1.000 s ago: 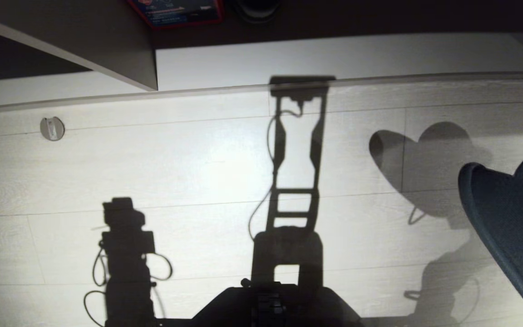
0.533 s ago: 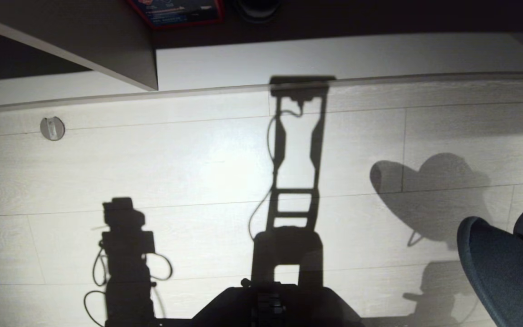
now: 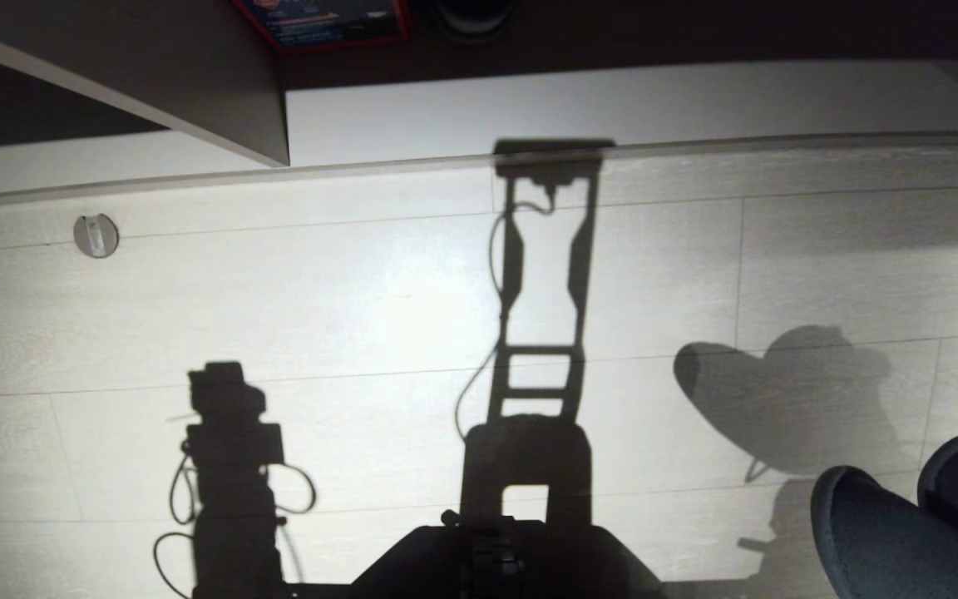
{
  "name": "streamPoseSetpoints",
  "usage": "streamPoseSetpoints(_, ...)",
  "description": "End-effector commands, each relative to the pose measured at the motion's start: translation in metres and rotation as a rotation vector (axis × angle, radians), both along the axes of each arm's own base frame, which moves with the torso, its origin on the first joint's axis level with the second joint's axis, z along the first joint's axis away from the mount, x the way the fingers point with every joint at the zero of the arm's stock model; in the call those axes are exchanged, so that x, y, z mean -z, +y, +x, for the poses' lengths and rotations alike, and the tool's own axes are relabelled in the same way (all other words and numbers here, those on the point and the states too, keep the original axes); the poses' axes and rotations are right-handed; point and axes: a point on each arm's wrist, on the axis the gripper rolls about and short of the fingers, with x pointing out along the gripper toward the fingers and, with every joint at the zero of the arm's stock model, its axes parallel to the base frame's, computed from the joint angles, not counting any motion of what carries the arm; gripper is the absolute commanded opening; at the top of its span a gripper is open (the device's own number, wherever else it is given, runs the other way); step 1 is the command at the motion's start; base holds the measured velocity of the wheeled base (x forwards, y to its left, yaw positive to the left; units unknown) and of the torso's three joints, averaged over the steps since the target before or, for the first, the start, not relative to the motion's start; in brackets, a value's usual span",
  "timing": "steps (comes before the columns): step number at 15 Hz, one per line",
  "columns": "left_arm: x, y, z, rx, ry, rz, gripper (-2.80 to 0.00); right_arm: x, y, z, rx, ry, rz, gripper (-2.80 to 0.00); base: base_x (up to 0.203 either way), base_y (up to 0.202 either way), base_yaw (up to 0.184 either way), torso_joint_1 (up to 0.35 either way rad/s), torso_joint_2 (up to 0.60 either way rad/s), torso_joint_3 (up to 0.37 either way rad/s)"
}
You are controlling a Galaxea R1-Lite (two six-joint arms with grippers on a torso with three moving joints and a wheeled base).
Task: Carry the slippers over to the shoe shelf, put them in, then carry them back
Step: Place the slippers on the floor
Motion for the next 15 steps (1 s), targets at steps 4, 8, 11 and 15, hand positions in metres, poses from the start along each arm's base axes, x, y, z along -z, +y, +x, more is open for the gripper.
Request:
streamPoseSetpoints(4,0.000,0.000,0.000,-0.002,0.000,-0.001,-2.80,0.011,-0.001,-0.013,0.012,-0.034,-0.011,-2.80,0.000,0.000,0.000,0.000,0.00,0.000)
streamPoseSetpoints(8,0.000,0.000,0.000,-0.002,0.000,-0.001,-2.80,0.013,-0.001,-0.014,0.042,-0.042,-0.010,-2.80,0.000,0.000,0.000,0.000,0.00,0.000)
streamPoseSetpoints(11,0.000,0.000,0.000,-0.002,0.000,-0.001,-2.80,0.024,-0.002,-0.017,0.068,0.008,-0.015,-2.80,0.000,0.000,0.000,0.000,0.00,0.000)
streamPoseSetpoints(15,0.000,0.000,0.000,-0.002,0.000,-0.001,-2.80,0.025,-0.002,-0.017,0.072,0.021,-0.004,-2.80,0.000,0.000,0.000,0.000,0.00,0.000)
